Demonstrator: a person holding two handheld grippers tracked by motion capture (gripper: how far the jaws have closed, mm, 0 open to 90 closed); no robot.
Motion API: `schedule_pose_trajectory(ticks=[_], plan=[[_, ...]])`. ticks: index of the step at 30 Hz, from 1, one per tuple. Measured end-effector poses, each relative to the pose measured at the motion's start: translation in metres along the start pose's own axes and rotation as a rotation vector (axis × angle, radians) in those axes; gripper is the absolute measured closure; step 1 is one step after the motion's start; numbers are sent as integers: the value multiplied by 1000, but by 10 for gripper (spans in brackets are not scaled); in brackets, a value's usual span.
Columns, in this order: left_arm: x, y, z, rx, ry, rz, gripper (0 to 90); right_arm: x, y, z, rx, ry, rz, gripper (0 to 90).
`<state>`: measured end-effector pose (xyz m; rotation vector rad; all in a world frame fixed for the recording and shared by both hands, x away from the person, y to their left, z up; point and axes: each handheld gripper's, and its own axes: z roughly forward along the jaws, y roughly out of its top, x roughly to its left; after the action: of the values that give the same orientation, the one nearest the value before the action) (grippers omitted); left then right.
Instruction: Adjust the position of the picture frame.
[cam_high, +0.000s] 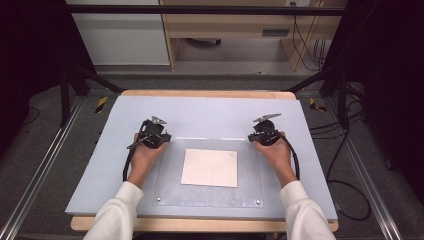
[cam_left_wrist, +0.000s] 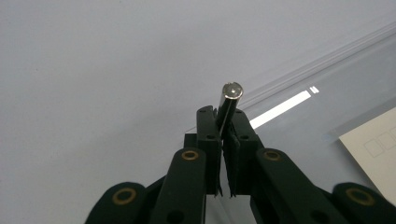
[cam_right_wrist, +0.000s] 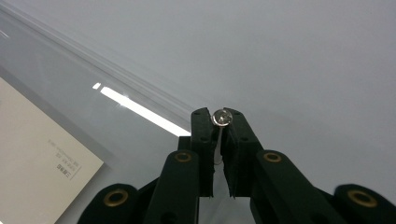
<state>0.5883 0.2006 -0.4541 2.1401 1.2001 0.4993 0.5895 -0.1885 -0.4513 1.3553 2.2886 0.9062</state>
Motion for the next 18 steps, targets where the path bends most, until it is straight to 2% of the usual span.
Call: schedule_pose_trajectory(ticks=[3,8,18], plan=[[0,0,1,-3,0,-12,848,1,0,1,2,-7,-2,840],[0,0,0,-3,-1,-3,848,1,-1,0,-6,-9,-2,841],[1,-2,3,1,0,-12,848,3,-2,4,-16,-28,3,846]])
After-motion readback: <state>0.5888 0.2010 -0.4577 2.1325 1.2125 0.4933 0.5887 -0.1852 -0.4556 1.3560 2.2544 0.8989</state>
